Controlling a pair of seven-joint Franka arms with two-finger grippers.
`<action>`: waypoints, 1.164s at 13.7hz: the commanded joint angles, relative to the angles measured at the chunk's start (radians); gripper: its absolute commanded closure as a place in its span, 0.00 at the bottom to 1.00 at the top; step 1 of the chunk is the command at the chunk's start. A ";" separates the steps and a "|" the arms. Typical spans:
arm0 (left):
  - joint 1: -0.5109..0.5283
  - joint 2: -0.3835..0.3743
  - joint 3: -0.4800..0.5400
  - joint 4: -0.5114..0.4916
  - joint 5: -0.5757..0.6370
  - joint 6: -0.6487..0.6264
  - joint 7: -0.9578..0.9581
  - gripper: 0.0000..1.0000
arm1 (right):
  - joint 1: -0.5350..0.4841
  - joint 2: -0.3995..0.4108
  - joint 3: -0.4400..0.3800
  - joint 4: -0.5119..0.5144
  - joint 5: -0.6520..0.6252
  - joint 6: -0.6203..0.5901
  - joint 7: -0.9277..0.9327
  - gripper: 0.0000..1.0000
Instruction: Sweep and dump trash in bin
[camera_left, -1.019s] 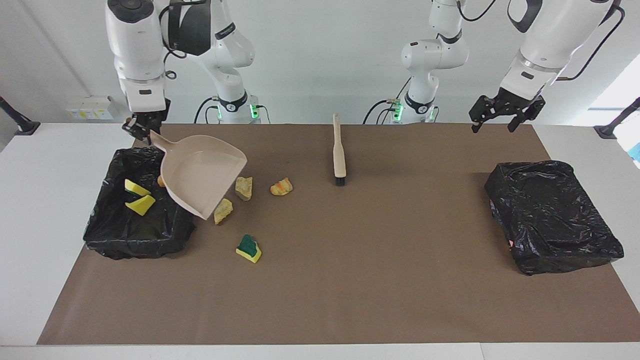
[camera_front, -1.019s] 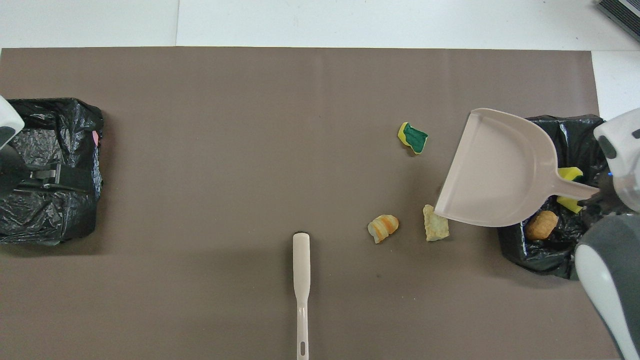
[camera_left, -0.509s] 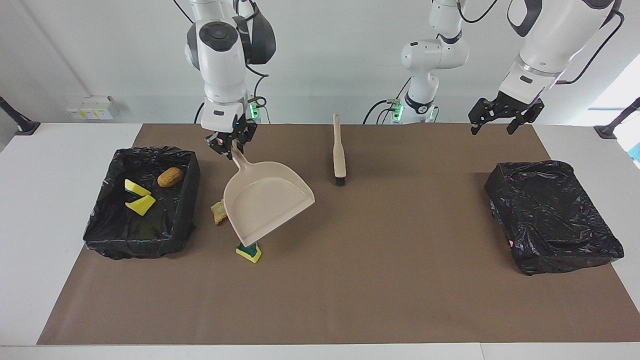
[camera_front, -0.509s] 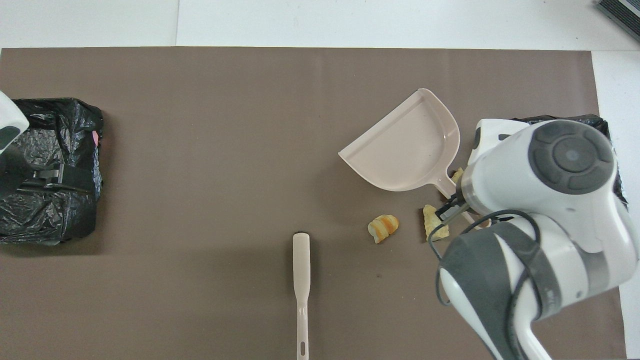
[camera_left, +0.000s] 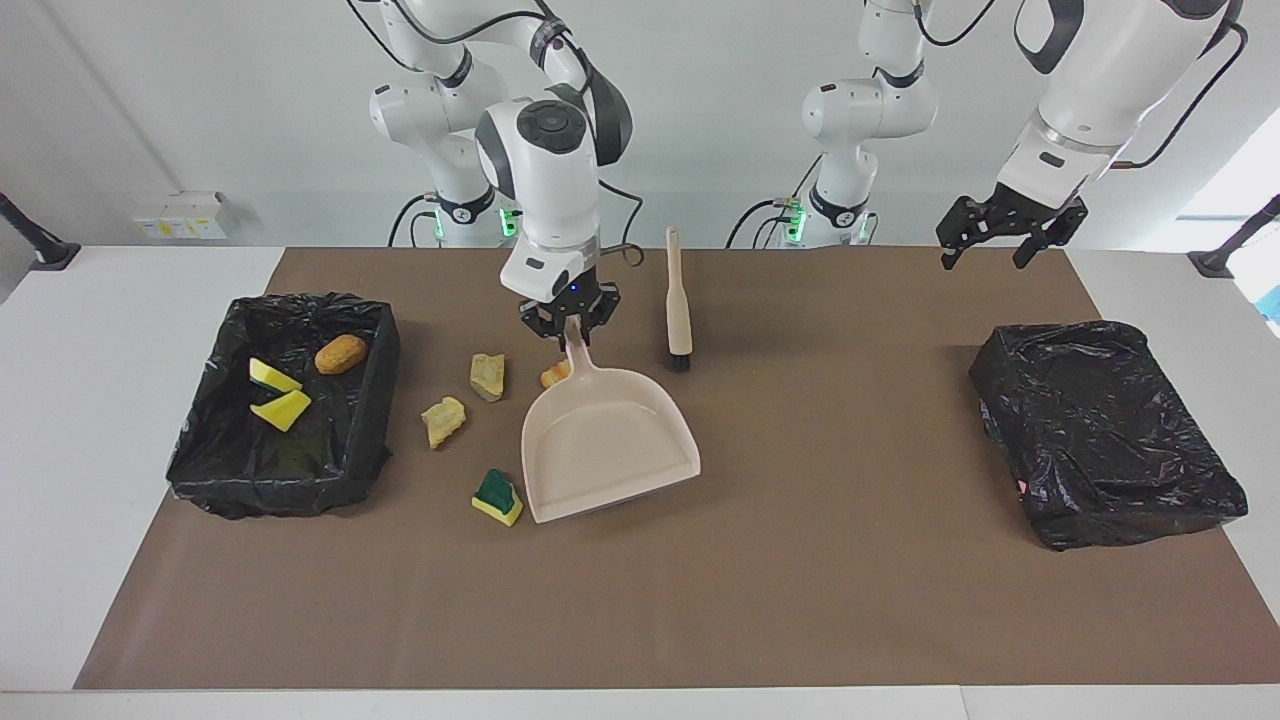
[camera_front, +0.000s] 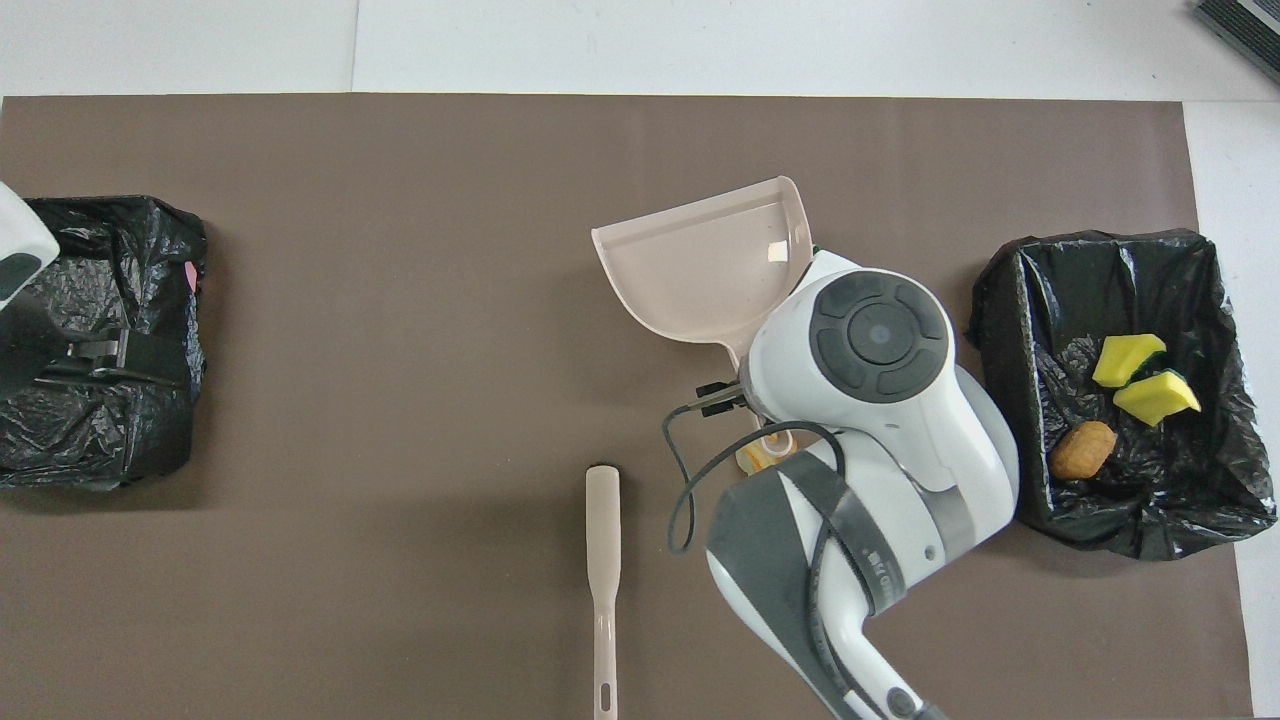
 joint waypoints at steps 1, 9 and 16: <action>0.007 -0.013 -0.007 -0.015 0.010 -0.012 0.012 0.00 | 0.089 0.142 -0.005 0.137 0.018 0.025 0.232 1.00; 0.005 -0.014 -0.007 -0.022 0.008 -0.016 0.012 0.00 | 0.193 0.461 -0.019 0.401 -0.068 0.095 0.452 1.00; 0.005 -0.022 -0.007 -0.030 0.008 -0.015 0.014 0.00 | 0.187 0.376 -0.010 0.353 -0.079 0.108 0.497 0.00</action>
